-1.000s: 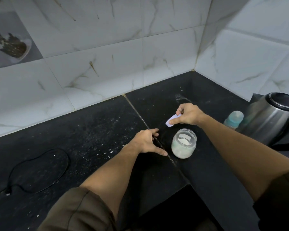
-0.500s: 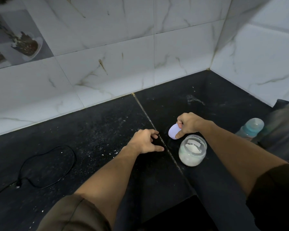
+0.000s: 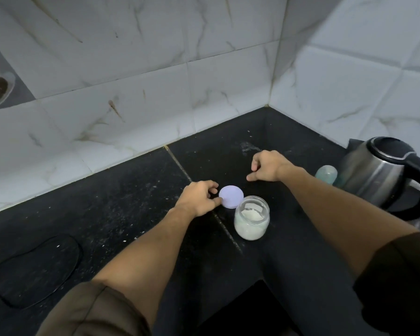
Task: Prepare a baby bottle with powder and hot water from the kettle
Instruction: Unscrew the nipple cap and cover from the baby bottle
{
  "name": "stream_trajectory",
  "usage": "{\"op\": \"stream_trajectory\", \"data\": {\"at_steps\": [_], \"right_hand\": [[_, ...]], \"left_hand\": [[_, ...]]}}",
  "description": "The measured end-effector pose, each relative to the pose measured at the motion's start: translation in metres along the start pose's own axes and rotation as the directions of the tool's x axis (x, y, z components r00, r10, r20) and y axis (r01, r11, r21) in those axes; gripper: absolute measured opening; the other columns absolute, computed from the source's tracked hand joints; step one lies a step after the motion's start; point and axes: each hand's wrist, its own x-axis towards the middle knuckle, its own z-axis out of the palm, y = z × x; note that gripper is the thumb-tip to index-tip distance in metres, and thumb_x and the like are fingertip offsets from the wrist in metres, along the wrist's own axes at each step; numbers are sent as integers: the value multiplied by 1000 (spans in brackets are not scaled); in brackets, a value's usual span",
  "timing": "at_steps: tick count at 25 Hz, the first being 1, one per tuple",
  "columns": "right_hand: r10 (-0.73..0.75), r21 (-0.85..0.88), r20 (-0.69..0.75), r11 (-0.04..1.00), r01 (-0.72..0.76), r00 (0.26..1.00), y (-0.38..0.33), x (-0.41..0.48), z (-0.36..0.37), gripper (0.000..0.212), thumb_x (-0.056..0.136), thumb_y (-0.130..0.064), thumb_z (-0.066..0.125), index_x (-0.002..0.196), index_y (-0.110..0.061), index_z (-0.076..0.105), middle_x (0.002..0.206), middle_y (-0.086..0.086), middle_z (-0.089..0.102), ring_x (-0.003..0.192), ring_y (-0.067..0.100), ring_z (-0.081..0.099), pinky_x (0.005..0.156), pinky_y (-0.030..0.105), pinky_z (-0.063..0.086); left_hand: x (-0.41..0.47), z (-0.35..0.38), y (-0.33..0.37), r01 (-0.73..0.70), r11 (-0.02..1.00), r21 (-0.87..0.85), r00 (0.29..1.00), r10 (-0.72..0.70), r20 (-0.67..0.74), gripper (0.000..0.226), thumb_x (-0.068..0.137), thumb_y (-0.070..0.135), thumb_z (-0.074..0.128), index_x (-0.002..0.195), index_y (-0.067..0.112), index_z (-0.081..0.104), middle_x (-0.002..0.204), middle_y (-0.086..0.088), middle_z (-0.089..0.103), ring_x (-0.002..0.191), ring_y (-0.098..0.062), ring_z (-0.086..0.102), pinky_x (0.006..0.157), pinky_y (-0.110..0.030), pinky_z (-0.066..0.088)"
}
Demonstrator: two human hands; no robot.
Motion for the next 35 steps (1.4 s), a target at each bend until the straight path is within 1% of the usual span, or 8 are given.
{"op": "stream_trajectory", "data": {"at_steps": [5,9,12,21,25,29,31,35], "right_hand": [[134,-112,-299,978,-174,945,44,-41,-52,19,89,-26,71,105,-19,63,108,7,65,100,31,62,79,35,49],[220,-287,-274,910,-299,936,77,-70,-62,39,91,-23,65,126,-10,57,127,15,61,115,36,62,85,39,52],[286,-320,-237,879,-353,928,94,-80,-55,40,95,-21,63,132,-8,55,136,16,56,125,36,58,94,41,53],[309,-293,-183,889,-351,933,118,-74,-26,49,98,-20,65,143,-8,49,140,16,45,126,38,57,101,45,53],[284,-225,-184,920,-321,941,120,-78,-22,50,90,-34,74,132,-12,56,130,13,59,115,33,62,92,42,55],[281,-91,-189,949,-302,941,109,-92,-45,42,78,-41,81,105,-11,69,102,12,76,84,27,71,74,35,59],[285,2,-156,957,-288,946,100,-104,-59,37,77,-40,83,95,-10,72,87,12,79,72,26,78,74,39,66],[252,59,-111,967,-247,961,88,-132,-69,37,76,-41,88,87,-9,72,77,9,78,67,25,79,75,37,66]], "left_hand": [[17,2,74,-190,980,-65,973,179,-148,48,95,30,72,141,23,62,115,12,70,102,-8,64,101,-31,52],[16,14,134,-336,934,-121,932,311,-188,47,94,29,71,140,23,63,115,12,72,101,-9,65,102,-31,51],[11,29,162,-382,914,-140,920,362,-150,49,94,30,71,141,24,62,116,13,71,103,-9,65,101,-31,51],[13,57,168,-308,933,-186,951,305,-47,56,94,29,73,147,21,55,123,9,68,106,-11,63,102,-31,51],[10,66,171,-288,942,-174,956,293,3,63,92,30,75,150,21,52,128,8,66,118,-13,62,104,-31,48],[2,84,181,-276,949,-153,955,288,66,82,80,42,86,150,21,49,141,5,62,129,-17,58,108,-36,47],[-6,93,187,-248,951,-185,961,265,74,79,73,48,89,139,22,55,131,4,67,120,-19,63,102,-38,51],[-21,108,191,-188,958,-217,980,197,20,60,74,58,86,118,24,63,109,5,71,104,-19,67,85,-35,54]]}}
